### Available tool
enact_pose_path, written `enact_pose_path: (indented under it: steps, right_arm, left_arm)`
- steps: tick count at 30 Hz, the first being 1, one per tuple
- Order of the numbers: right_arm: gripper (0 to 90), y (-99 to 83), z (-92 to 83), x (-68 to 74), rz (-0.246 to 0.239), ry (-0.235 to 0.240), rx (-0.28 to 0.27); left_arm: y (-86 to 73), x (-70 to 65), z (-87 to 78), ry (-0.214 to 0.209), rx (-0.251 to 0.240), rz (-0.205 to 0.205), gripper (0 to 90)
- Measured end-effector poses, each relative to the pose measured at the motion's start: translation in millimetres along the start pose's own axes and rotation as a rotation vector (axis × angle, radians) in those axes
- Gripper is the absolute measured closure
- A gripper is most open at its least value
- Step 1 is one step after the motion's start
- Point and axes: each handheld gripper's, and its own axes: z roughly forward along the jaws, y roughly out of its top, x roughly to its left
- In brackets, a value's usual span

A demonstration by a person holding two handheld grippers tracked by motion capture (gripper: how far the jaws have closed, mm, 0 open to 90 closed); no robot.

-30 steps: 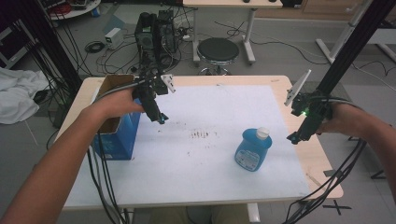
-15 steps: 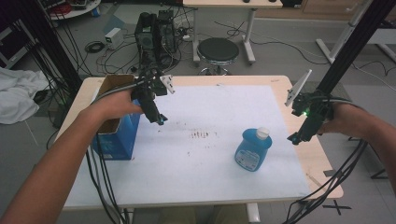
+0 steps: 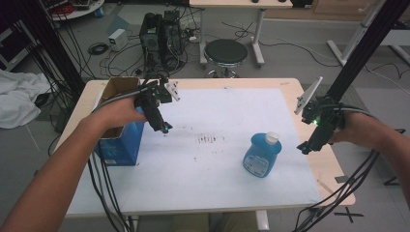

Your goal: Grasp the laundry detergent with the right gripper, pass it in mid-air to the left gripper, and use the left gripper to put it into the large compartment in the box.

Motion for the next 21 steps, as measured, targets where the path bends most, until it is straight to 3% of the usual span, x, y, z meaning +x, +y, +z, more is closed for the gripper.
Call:
enact_pose_path:
  steps: [5, 10, 15, 21]
  right_arm:
    - [2.8, -4.1, 0.3, 3.3, 0.017, 0.000, -0.011]
    - [2.9, -12.6, 3.2, 4.5, 0.037, 0.004, -0.035]
    - [2.8, -18.2, 5.6, 7.0, 0.083, 0.008, -0.050]
    - [2.8, -23.5, 7.3, 12.2, 0.128, 0.010, -0.136]
  left_arm:
    - [1.3, -0.2, -1.3, -0.005, -0.007, 0.001, 5.2]
    - [0.9, -2.0, 0.7, -0.012, 0.008, 0.027, 5.2]
    - [0.8, -1.5, 0.8, -0.010, -0.002, 0.027, 5.2]
    - [0.4, -3.7, 2.6, -0.011, -0.003, 0.024, 5.2]
